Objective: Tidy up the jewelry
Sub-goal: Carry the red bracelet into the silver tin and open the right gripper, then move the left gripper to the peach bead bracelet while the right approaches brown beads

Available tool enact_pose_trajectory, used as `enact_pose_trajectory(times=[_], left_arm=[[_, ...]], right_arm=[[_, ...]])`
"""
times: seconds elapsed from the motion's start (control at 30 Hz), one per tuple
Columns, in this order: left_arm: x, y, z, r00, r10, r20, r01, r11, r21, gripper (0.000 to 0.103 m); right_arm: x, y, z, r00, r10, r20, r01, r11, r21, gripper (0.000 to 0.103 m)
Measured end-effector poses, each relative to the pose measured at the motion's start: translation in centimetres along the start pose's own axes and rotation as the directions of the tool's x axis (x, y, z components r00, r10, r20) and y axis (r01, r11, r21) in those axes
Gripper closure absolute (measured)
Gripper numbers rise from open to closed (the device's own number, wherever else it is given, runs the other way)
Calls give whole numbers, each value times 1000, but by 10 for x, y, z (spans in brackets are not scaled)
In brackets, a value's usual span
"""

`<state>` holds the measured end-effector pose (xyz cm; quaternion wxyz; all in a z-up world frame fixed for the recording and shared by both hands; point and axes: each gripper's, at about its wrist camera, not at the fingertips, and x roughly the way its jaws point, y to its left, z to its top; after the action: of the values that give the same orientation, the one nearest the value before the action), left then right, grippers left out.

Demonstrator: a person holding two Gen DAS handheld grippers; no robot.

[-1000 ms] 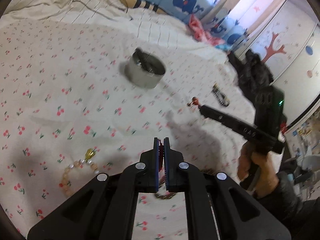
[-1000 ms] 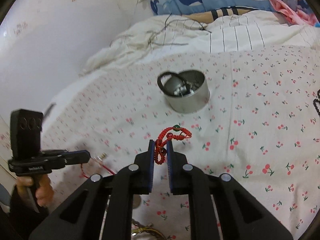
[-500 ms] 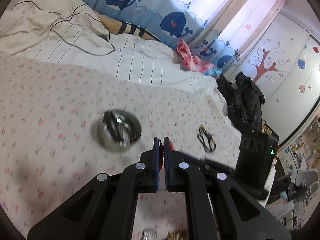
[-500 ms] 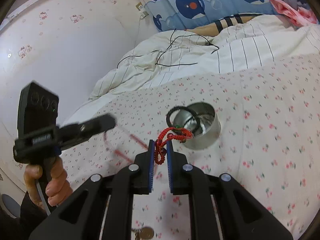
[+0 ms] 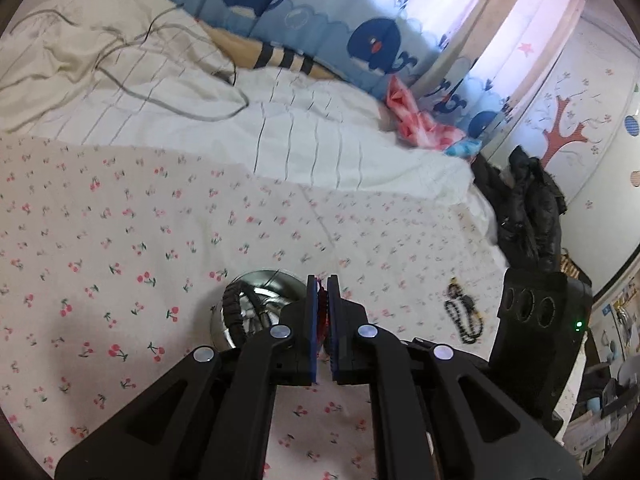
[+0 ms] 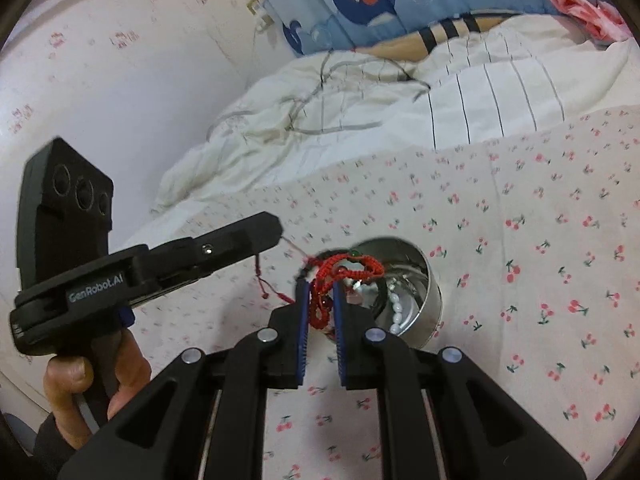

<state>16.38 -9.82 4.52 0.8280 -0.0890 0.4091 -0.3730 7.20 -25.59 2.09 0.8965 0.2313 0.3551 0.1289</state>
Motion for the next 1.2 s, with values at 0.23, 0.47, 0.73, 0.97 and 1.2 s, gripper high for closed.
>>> enact_pose_trajectory(times=[0.23, 0.47, 0.73, 0.97, 1.2], left_arm=[[30, 16, -16, 997, 51, -58, -52, 998, -18, 91], [13, 13, -30, 994, 102, -32, -102, 995, 5, 65], [-39, -14, -53, 976, 216, 29, -218, 970, 107, 47], [-87, -12, -90, 967, 254, 11, -253, 957, 142, 40], [-131, 47, -131, 961, 264, -76, -262, 964, 39, 33]], right_arm=[[21, -13, -16, 994, -91, -65, 90, 996, -19, 57], [-25, 2, -37, 986, -166, -29, 162, 981, -107, 44], [-86, 22, -87, 991, -127, -34, 123, 987, -106, 36], [-101, 38, -114, 992, -95, -84, 86, 990, -111, 36], [-90, 35, -124, 984, -85, -158, 67, 991, -117, 34]])
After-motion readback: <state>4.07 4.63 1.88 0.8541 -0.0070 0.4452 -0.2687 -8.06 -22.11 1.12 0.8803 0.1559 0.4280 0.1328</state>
